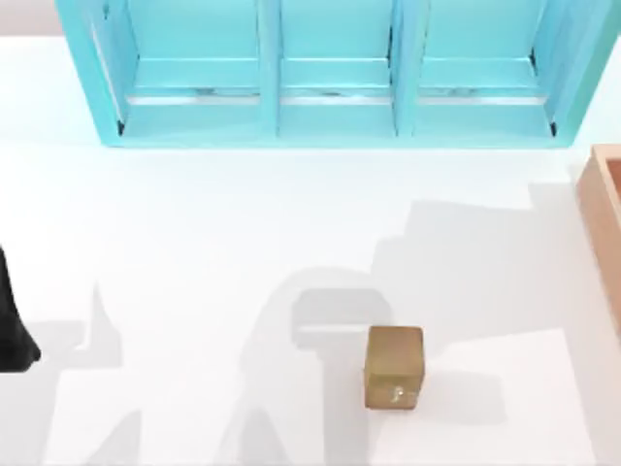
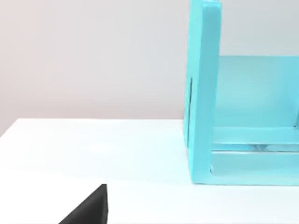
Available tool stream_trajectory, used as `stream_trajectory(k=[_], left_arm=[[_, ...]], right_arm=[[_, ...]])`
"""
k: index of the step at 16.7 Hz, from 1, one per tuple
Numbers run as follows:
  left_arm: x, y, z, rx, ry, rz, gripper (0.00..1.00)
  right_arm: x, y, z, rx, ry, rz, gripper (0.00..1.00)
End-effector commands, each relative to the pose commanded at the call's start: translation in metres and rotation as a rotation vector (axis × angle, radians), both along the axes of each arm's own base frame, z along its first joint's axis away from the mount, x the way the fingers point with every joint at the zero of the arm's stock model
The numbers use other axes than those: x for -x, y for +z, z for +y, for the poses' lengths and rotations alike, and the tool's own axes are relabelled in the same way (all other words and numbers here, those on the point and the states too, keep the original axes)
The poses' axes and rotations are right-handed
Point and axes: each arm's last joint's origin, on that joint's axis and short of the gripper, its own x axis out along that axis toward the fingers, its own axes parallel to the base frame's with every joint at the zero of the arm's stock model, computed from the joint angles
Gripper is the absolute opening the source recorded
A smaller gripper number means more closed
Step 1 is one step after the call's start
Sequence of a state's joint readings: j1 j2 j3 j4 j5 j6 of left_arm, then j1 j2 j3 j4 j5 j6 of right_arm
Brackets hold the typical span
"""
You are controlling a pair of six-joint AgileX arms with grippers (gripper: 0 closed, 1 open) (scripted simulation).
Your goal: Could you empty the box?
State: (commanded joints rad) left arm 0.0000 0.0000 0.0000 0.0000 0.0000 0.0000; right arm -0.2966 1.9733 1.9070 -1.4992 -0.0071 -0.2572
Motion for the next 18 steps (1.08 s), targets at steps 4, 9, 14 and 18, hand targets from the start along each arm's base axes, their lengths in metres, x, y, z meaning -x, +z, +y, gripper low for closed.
stream_trajectory(k=[4,9,14,18], left_arm=[[0.0,0.0,0.0,0.0,0.0,0.0,1.0],[0.0,0.0,0.0,0.0,0.0,0.0,1.0],[0.0,0.0,0.0,0.0,0.0,0.0,1.0],[0.0,0.0,0.0,0.0,0.0,0.0,1.0]], right_arm=[[-0.034,-0.01,0.063,0.018,0.033,-0.007,0.0],[-0.065,-0.035,0.189,0.03,0.067,-0.021,0.0],[-0.076,-0.07,0.253,0.047,0.036,-0.001,0.0],[-0.083,-0.086,0.255,0.055,-0.009,0.025,0.0]])
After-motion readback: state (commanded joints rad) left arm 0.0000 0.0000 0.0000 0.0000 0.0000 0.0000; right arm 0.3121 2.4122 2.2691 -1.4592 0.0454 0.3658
